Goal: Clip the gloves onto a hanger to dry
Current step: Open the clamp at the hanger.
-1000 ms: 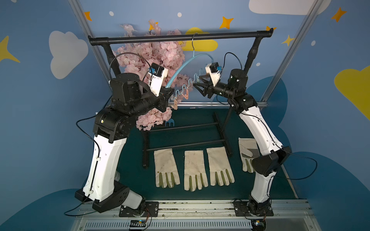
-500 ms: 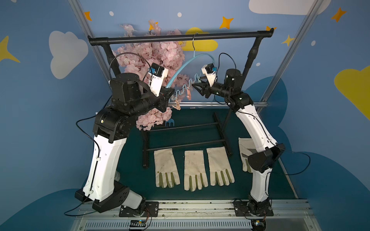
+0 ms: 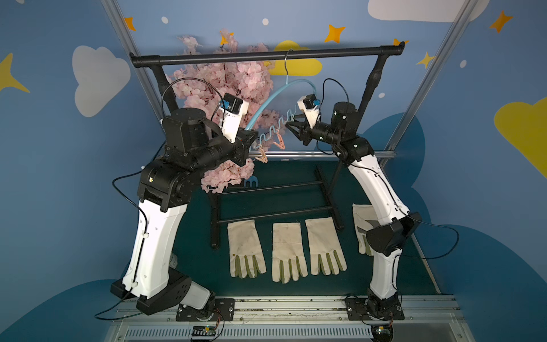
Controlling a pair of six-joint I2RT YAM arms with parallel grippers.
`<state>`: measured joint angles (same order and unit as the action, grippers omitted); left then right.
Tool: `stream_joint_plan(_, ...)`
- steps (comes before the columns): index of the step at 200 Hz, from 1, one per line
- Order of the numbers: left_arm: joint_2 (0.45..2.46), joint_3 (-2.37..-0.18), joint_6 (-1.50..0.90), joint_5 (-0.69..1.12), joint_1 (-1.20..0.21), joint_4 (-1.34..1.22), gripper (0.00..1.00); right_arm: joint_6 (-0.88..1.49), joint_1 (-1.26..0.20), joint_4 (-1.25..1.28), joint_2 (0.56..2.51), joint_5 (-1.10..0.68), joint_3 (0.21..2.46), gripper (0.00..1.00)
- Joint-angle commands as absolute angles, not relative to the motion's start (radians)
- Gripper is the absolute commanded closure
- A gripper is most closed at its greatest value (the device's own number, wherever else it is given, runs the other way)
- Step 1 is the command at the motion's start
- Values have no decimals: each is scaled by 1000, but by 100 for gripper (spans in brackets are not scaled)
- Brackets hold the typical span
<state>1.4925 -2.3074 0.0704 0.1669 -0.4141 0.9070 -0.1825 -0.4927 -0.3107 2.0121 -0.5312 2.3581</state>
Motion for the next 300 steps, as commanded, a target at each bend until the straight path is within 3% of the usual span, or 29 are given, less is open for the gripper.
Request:
stream_joint_plan(1, 1485, -2318, 107, 258, -425, 925, 97, -186, -500, -314, 2008, -534, 2387, 70)
stream_joint_plan(24, 1485, -2317, 106, 259, -425, 926, 97, -189, -500, -317, 2008, -528, 2385, 63)
stream_joint_plan(37, 1483, -2316, 106, 259, -426, 925, 97, -192, -502, -319, 2008, -528, 2386, 69)
stream_joint_plan(110, 1483, -2313, 101, 257, -426, 920, 97, -193, -502, -324, 2007, -520, 2387, 74)
stream_joint_plan(143, 1486, -2316, 99, 259, -426, 913, 97, -207, -510, -338, 2005, -508, 2387, 51)
stream_joint_plan(161, 1490, -2318, 99, 262, -427, 912, 97, -219, -517, -341, 2009, -490, 2387, 48)
stream_joint_plan(233, 1490, -2318, 103, 259, -425, 917, 97, -229, -520, -335, 2006, -462, 2387, 60)
stream_joint_plan(248, 1491, -2316, 103, 259, -427, 918, 97, -228, -520, -334, 2003, -469, 2387, 68)
stream_joint_plan(275, 1489, -2309, 104, 257, -426, 916, 97, -223, -519, -332, 2003, -471, 2387, 69)
stream_joint_plan(282, 1488, -2306, 104, 254, -425, 917, 95, -219, -518, -332, 2002, -471, 2385, 70)
stream_joint_plan(300, 1476, -2280, 103, 250, -426, 905, 76, -209, -515, -329, 2002, -477, 2380, 72)
